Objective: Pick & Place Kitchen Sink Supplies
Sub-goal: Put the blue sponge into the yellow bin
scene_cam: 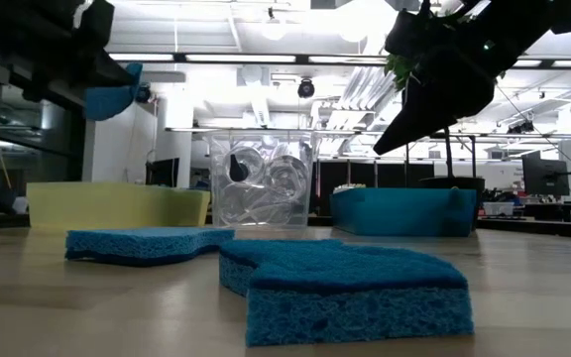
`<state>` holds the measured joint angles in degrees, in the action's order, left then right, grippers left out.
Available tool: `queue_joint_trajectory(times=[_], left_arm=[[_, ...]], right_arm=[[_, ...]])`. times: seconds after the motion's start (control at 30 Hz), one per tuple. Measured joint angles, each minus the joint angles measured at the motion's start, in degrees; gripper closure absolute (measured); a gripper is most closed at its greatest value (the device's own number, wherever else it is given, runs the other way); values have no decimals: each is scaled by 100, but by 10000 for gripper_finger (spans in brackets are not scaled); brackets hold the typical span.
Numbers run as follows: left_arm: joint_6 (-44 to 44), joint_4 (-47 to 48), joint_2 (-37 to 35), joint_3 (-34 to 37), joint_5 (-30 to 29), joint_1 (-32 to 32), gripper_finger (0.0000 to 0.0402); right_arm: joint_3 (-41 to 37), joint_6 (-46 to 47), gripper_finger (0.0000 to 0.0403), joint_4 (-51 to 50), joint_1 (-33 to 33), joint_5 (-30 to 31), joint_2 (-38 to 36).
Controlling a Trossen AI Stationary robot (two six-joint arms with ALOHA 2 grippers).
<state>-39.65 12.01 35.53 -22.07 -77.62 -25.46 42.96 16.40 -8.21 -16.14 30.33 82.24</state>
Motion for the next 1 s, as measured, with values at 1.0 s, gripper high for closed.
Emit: queue_joint_trajectory(times=[1.0], left_arm=[[2056, -912, 162, 44, 5780, 5601, 399]], right_arm=[[-603, -99, 176, 725, 4, 39, 0]])
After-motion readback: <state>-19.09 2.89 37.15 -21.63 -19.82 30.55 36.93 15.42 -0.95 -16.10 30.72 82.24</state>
